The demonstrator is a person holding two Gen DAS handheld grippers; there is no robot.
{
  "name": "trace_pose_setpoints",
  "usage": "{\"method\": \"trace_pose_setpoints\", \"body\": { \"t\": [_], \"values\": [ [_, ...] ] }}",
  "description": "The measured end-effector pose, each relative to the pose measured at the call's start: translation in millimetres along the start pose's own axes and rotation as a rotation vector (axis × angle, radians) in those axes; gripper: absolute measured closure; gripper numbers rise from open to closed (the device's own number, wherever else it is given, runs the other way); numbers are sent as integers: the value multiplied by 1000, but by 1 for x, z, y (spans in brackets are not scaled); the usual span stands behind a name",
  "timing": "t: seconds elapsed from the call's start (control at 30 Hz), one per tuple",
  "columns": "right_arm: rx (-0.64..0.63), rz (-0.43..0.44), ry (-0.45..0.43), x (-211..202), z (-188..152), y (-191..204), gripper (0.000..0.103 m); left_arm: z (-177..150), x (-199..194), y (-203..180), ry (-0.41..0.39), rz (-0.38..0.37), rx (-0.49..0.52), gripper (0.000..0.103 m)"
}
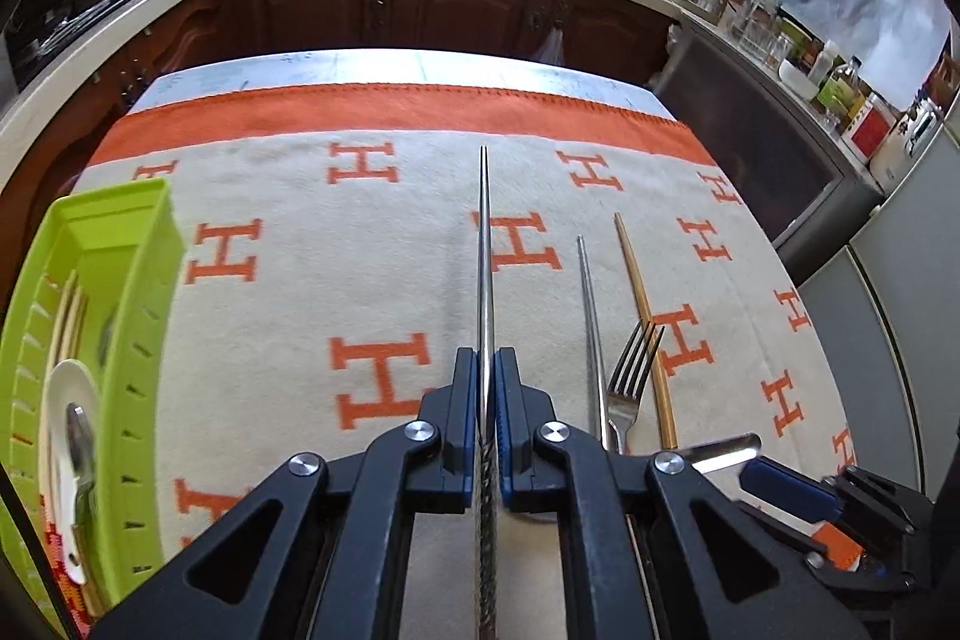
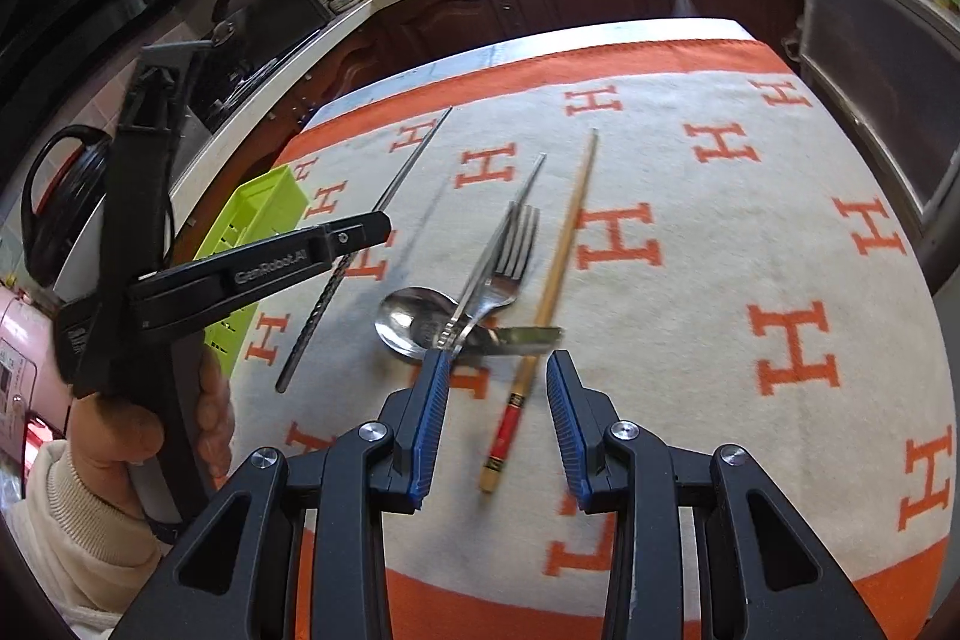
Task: Organize utensils
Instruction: 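Grasp one steel chopstick with each tool, then carry both steel chopsticks into the green tray and open both tools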
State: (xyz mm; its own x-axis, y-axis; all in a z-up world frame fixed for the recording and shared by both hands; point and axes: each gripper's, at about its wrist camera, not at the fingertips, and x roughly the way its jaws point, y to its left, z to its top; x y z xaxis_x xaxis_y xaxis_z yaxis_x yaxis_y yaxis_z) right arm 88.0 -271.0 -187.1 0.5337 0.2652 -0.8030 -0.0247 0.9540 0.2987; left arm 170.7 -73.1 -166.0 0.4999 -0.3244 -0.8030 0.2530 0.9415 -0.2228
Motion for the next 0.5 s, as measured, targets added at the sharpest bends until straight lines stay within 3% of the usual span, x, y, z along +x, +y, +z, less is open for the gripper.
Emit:
{"method": "trace_pose_setpoints", "body": {
  "t": [0.33,0.5],
  "values": [
    [-39,-5,42,43,28,41,69,-12,-59,49,-72,46,-70,100],
    [-28,-58,87,76,35,40,79,-21,-76,90,-83,93,-141,100]
  ]
}}
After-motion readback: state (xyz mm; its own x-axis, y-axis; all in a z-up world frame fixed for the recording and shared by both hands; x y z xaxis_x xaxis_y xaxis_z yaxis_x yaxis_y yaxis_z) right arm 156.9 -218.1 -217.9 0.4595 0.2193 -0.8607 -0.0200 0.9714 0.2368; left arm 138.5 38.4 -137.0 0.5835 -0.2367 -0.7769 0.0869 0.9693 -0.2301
